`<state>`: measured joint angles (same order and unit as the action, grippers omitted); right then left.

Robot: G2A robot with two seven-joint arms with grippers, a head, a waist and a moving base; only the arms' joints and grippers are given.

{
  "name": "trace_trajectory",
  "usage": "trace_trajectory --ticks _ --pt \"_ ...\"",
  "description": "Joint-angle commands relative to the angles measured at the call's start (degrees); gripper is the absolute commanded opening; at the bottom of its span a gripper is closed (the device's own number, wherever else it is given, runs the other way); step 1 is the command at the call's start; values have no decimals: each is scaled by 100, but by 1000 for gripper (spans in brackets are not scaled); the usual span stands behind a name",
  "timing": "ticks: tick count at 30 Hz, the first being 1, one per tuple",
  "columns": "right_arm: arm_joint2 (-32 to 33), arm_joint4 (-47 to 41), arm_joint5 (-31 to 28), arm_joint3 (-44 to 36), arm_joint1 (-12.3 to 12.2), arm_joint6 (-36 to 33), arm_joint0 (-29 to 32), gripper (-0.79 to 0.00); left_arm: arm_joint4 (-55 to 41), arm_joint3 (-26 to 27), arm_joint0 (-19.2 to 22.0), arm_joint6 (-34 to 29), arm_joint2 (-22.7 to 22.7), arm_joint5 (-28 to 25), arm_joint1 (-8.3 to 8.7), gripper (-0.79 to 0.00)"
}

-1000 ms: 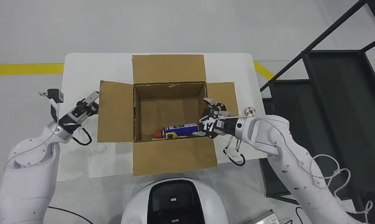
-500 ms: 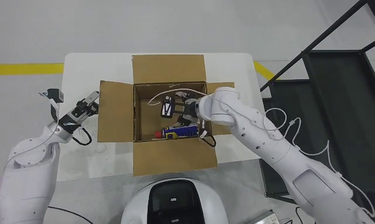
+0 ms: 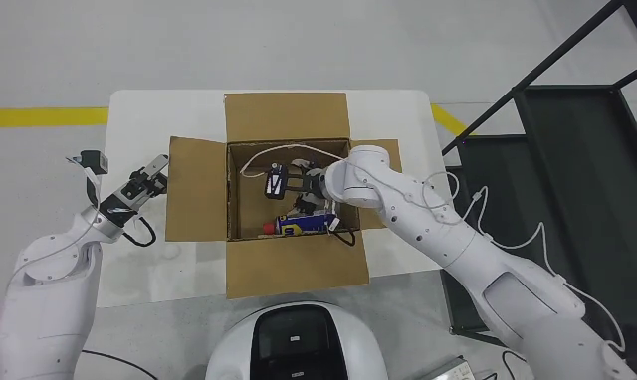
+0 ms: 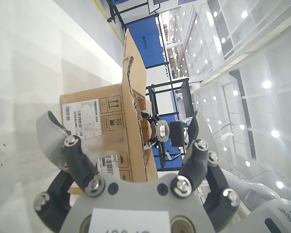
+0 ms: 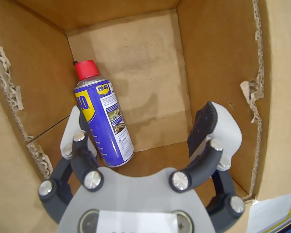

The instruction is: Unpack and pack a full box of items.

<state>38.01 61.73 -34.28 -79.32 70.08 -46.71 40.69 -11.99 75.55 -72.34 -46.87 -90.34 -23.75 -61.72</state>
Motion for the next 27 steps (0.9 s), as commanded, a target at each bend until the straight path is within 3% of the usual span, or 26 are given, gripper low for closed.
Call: trace_trajectory --ticks 1,20,27 --pt "0 1 0 0 0 0 0 0 0 0 0 0 0 0 0 0" --pt "-6 7 -5 2 0 10 11 0 0 0 0 0 0 0 0 0" --pt "-281 -289 -699 240 129 -509 -343 0 0 0 0 0 0 0 0 0"
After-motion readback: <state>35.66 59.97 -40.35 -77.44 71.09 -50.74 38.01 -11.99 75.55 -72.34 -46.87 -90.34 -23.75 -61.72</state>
